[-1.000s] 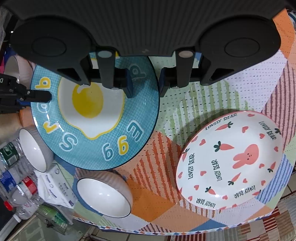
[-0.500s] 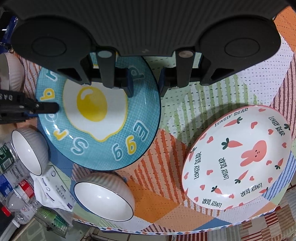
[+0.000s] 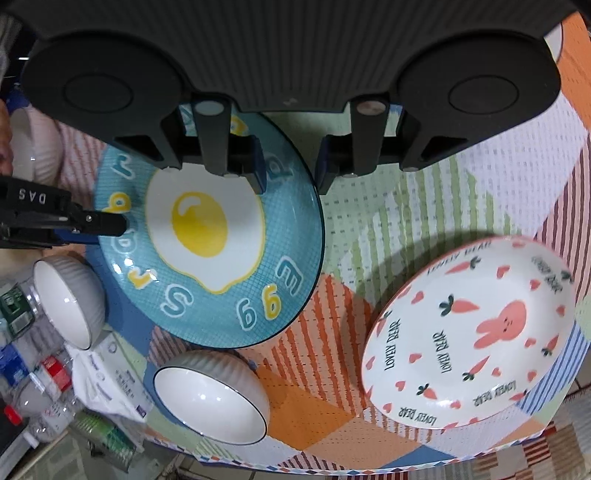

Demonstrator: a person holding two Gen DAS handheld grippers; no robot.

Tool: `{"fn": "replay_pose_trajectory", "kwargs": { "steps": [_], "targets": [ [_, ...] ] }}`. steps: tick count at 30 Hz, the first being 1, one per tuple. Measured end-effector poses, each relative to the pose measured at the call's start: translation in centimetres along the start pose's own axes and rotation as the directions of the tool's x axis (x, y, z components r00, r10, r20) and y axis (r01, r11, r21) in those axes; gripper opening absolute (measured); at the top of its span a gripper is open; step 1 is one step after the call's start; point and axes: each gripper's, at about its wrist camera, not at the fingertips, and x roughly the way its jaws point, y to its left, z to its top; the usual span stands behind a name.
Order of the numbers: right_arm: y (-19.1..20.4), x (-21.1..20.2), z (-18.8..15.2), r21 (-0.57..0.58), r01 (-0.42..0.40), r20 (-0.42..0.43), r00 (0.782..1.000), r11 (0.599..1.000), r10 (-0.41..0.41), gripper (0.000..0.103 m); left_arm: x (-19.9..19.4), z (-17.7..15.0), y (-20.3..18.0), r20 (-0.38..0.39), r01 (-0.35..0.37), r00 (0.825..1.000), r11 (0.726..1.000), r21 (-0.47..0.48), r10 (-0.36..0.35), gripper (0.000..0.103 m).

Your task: Organize plates and bowls

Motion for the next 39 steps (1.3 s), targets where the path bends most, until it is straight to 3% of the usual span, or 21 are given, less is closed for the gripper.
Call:
{"fn": "replay_pose_trajectory", "kwargs": {
  "steps": [3, 8, 11, 15, 19, 27, 30, 33, 36, 39],
  "targets": [
    [1.0, -1.8, -0.7, -0.068, 0.033, 0.055, 0.998, 0.997, -0.029, 0.034, -1.4, -0.9, -0.2, 0.003, 0.013, 1.000, 1.000, 0.001, -0.013, 0.026],
    [2.0, -5.6, -1.3, -0.065, -0.017, 0.141, 0.990, 0.998, 0.026, 0.035, -4.9, -2.0, -1.3, 0.026, 0.013, 1.000, 0.998, 0.058, -0.014, 0.029],
    [3.1, -7.7, -1.6, -0.100, -0.034, 0.179, 0.983, 0.994, 0.051, 0.042, -7.4, -2.9, -2.2, 0.050, -0.029, 0.998, 0.995, 0.096, 0.024, 0.035],
    [5.1, -9.3, -2.1, -0.133, -0.069, 0.175, 0.980, 0.989, 0.092, 0.047, -10.6, -4.1, -2.8, 0.042, -0.041, 0.998, 0.990, 0.133, 0.036, 0.040],
    [8.0, -10.8, -3.2, -0.204, -0.081, 0.178, 0.977, 0.976, 0.118, 0.049, -14.0, -6.0, -2.5, 0.033, -0.106, 0.994, 0.983, 0.152, 0.102, 0.041],
    [12.4, -13.8, -5.5, -0.289, -0.214, 0.099, 0.963, 0.933, 0.251, 0.051, -19.3, -10.3, 0.2, -0.007, -0.144, 0.989, 0.974, 0.175, 0.147, 0.045],
    [14.2, -14.2, -6.7, -0.348, -0.238, 0.066, 0.959, 0.907, 0.277, 0.056, -20.0, -11.5, 1.4, -0.018, -0.160, 0.986, 0.968, 0.195, 0.167, 0.048],
    [16.1, -13.8, -8.2, -0.421, -0.226, 0.062, 0.959, 0.878, 0.277, 0.070, -19.8, -12.5, 2.9, -0.040, -0.178, 0.981, 0.958, 0.226, 0.192, 0.056],
    [17.2, -12.5, -9.4, -0.488, -0.227, 0.053, 0.956, 0.843, 0.288, 0.070, -18.6, -13.2, 5.0, -0.072, -0.178, 0.977, 0.950, 0.255, 0.202, 0.063],
    [17.7, -10.2, -10.6, -0.521, -0.275, 0.065, 0.931, 0.808, 0.359, 0.070, -16.8, -13.4, 7.2, -0.113, -0.156, 0.975, 0.948, 0.278, 0.194, 0.065]
  ]
}}
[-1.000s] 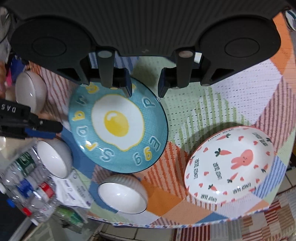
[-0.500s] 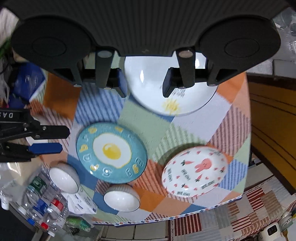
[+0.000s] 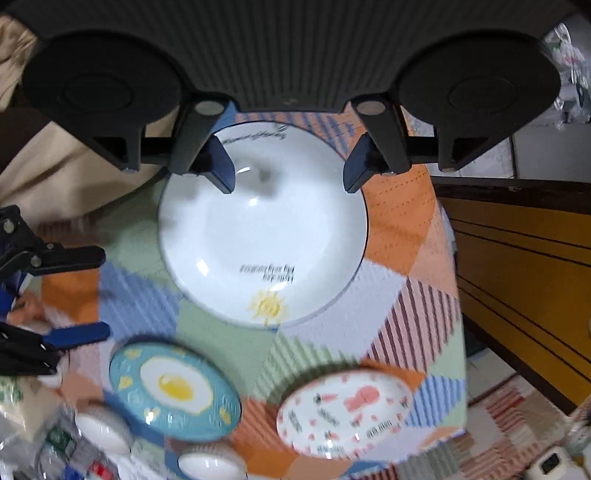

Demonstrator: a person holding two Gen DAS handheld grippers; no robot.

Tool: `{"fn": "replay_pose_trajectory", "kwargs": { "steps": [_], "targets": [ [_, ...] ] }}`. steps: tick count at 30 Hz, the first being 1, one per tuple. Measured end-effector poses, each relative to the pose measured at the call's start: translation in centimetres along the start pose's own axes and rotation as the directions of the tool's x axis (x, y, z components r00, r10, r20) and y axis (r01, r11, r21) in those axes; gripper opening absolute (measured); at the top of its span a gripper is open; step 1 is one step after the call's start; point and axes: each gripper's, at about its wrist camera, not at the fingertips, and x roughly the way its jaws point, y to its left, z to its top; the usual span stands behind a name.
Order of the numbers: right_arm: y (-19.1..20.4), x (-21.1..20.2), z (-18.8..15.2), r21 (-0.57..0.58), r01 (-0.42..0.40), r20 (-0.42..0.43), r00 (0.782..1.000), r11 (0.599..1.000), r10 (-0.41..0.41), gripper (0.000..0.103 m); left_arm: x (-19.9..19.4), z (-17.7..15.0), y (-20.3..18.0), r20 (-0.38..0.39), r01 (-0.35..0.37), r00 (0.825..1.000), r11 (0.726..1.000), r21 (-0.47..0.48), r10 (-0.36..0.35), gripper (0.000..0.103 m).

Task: Organize plates and bowls
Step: 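Grasp the rim of the white sun plate with both tools, then lift the white sun plate and carry it toward the blue egg plate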

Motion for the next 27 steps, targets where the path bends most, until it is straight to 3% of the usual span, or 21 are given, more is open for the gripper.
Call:
{"fn": "replay_pose_trajectory", "kwargs": {
  "steps": [2, 6, 10, 13, 17, 20, 24, 27],
  "targets": [
    [-0.1, 2.1, -0.6, -0.023, -0.043, 0.000, 0.999, 0.999, 0.043, 0.070, 1.7, -0.2, 1.2, -0.030, -0.007, 1.000, 1.000, 0.001, 0.007, 0.065],
    [-1.2, 6.4, -1.3, 0.027, -0.052, -0.116, 0.992, 0.998, 0.055, 0.070, 4.6, -0.4, 3.3, -0.046, -0.038, 0.998, 0.999, 0.006, 0.038, 0.065],
    [-2.0, 8.8, -1.9, 0.088, -0.055, -0.173, 0.982, 0.995, 0.070, 0.068, 6.3, -0.5, 5.3, -0.020, 0.015, 1.000, 0.997, -0.080, -0.017, 0.063],
    [-2.2, 9.8, -2.4, 0.138, -0.049, -0.199, 0.977, 0.989, 0.076, 0.061, 7.5, -0.3, 6.1, -0.032, 0.034, 0.999, 0.993, -0.109, -0.038, 0.060],
    [-2.1, 10.0, -2.6, 0.198, -0.003, -0.215, 0.975, 0.980, 0.047, 0.059, 8.7, -0.4, 6.2, -0.064, 0.070, 0.995, 0.990, -0.125, -0.078, 0.041],
    [-1.7, 10.1, -2.7, 0.212, -0.010, -0.225, 0.973, 0.977, 0.058, 0.048, 9.0, -0.6, 5.7, -0.072, 0.069, 0.994, 0.993, -0.099, -0.077, 0.034],
    [-1.5, 10.5, -2.9, 0.252, -0.014, -0.238, 0.968, 0.968, 0.076, 0.030, 9.0, -0.5, 5.7, -0.070, 0.066, 0.995, 0.991, -0.120, -0.074, 0.032],
    [-1.9, 10.6, -3.1, 0.299, -0.009, -0.228, 0.970, 0.954, 0.080, 0.027, 9.1, -0.5, 5.9, -0.061, 0.070, 0.995, 0.986, -0.151, -0.080, 0.032]
  ]
}}
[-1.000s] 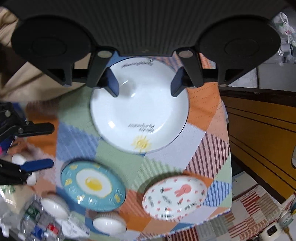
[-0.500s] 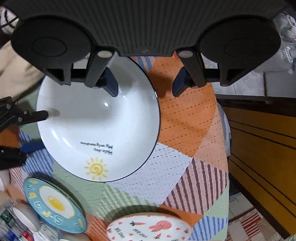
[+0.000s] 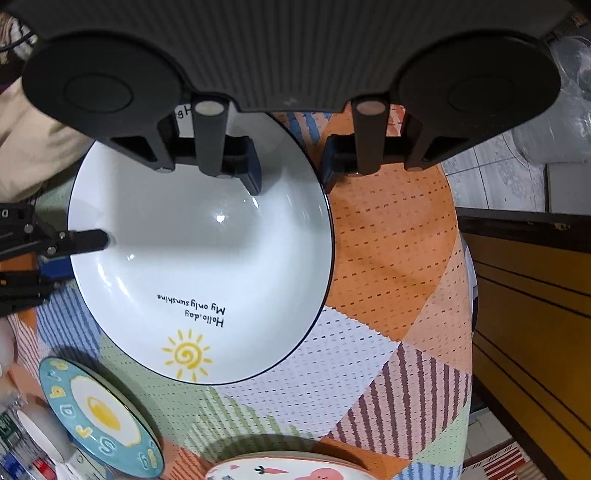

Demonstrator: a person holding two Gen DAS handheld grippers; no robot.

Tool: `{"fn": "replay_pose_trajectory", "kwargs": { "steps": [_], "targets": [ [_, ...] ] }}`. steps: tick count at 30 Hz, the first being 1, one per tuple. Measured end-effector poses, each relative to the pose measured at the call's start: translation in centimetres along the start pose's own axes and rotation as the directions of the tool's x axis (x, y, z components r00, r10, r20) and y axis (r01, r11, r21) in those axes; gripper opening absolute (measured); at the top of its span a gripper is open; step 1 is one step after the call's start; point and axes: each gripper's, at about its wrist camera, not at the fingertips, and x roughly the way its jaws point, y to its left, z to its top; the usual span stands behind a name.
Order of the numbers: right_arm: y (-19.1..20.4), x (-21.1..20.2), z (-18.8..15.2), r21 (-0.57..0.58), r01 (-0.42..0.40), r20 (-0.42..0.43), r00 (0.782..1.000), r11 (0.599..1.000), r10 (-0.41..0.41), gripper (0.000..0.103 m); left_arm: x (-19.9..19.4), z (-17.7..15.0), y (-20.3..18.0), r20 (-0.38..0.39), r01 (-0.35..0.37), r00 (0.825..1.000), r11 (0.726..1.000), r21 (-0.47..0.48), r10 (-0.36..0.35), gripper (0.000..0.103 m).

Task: Organize plates and bowls
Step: 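Lift the white sun plate and carry it toward the blue egg plate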

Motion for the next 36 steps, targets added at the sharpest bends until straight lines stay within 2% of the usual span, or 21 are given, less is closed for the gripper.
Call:
{"fn": "replay_pose_trajectory", "kwargs": {
  "steps": [6, 8, 11, 17, 20, 28, 36],
  "targets": [
    [0.1, 0.1, -0.2, 0.026, 0.019, 0.022, 1.000, 0.999, -0.020, 0.027, 0.2, 0.0, 0.5, 0.008, 0.017, 1.000, 0.997, -0.070, -0.017, 0.034],
    [0.3, 0.2, 0.0, 0.013, 0.024, 0.010, 1.000, 1.000, -0.025, 0.028, 0.2, -0.1, 0.9, 0.016, 0.038, 0.999, 0.994, -0.099, -0.037, 0.034],
    [-0.1, 0.3, 0.5, 0.060, 0.023, -0.010, 1.000, 0.998, -0.023, 0.026, 0.2, -0.4, 1.2, 0.029, 0.052, 0.998, 0.991, -0.120, -0.049, 0.034],
    [-0.1, 0.5, 0.9, 0.110, 0.040, -0.022, 0.999, 0.993, -0.038, 0.025, 0.1, -0.8, 1.0, 0.046, 0.039, 0.998, 0.988, -0.152, -0.032, 0.034],
    [-0.1, 0.5, 0.9, 0.102, 0.041, -0.019, 0.999, 0.994, -0.039, 0.024, 0.0, -0.8, 0.8, 0.030, 0.035, 0.999, 0.986, -0.164, -0.030, 0.034],
    [-0.2, -0.2, 0.9, 0.074, 0.033, -0.042, 0.999, 0.997, -0.030, 0.024, -1.3, -1.0, -1.2, 0.042, -0.019, 0.999, 0.992, -0.126, 0.025, 0.035],
    [-0.8, -1.9, 0.6, 0.070, 0.026, -0.022, 0.999, 0.997, -0.025, 0.024, -2.8, -1.1, -3.0, 0.062, -0.032, 0.997, 0.993, -0.117, 0.040, 0.034]
  ]
}}
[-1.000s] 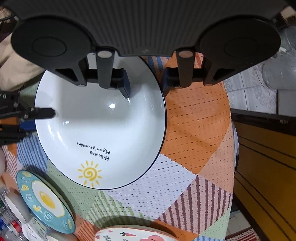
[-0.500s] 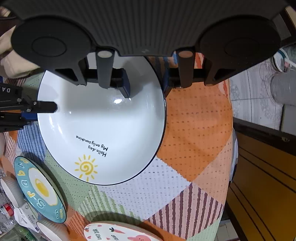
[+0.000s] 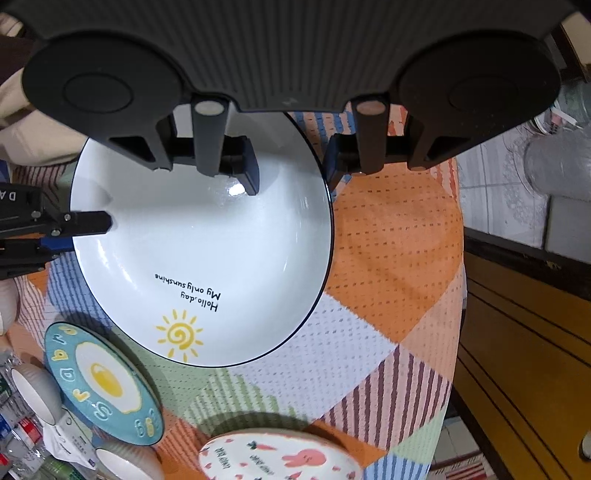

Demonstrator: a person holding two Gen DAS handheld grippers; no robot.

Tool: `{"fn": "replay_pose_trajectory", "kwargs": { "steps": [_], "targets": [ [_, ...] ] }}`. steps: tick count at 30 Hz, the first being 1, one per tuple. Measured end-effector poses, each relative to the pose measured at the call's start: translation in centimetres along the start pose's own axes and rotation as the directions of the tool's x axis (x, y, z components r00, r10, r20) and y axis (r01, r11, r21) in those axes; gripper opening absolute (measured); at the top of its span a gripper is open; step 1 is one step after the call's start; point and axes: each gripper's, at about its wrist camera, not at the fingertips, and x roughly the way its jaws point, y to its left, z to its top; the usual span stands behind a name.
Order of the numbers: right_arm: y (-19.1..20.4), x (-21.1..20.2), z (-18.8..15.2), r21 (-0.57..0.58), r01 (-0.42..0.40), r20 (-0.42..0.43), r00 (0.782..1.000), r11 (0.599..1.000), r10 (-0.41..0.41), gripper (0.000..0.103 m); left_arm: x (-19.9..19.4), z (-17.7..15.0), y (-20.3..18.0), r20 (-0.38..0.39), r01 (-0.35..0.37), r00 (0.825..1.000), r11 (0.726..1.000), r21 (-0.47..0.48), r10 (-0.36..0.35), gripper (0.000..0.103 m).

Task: Organize plates and bowls
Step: 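Lift the white sun plate and carry it toward the blue egg plate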

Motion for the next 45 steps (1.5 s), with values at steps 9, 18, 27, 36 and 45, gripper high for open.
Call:
{"fn": "replay_pose_trajectory", "kwargs": {
  "steps": [9, 18, 27, 36, 45],
  "targets": [
    [-0.6, -3.4, 0.8, -0.034, 0.026, 0.052, 0.998, 0.999, -0.024, 0.024, -2.1, 1.4, -1.7, 0.030, 0.041, 0.999, 0.999, -0.007, -0.041, 0.034],
    [-2.6, -6.7, 1.9, -0.017, 0.056, 0.108, 0.993, 0.998, -0.054, 0.024, -3.4, 3.5, -4.3, 0.073, 0.077, 0.994, 0.997, -0.001, -0.077, 0.034],
    [-5.1, -9.9, 3.0, 0.001, 0.097, 0.164, 0.982, 0.995, -0.096, 0.024, -4.0, 6.7, -7.0, 0.093, 0.119, 0.989, 0.993, 0.008, -0.119, 0.034],
    [-8.7, -11.9, 4.3, 0.046, 0.121, 0.187, 0.974, 0.992, -0.127, 0.023, -2.3, 10.5, -9.5, 0.091, 0.160, 0.983, 0.987, -0.001, -0.159, 0.033],
    [-13.4, -10.8, 5.3, 0.114, 0.130, 0.187, 0.971, 0.985, -0.150, 0.023, 1.5, 13.4, -11.9, 0.076, 0.160, 0.984, 0.987, 0.021, -0.161, 0.033]
  ]
}}
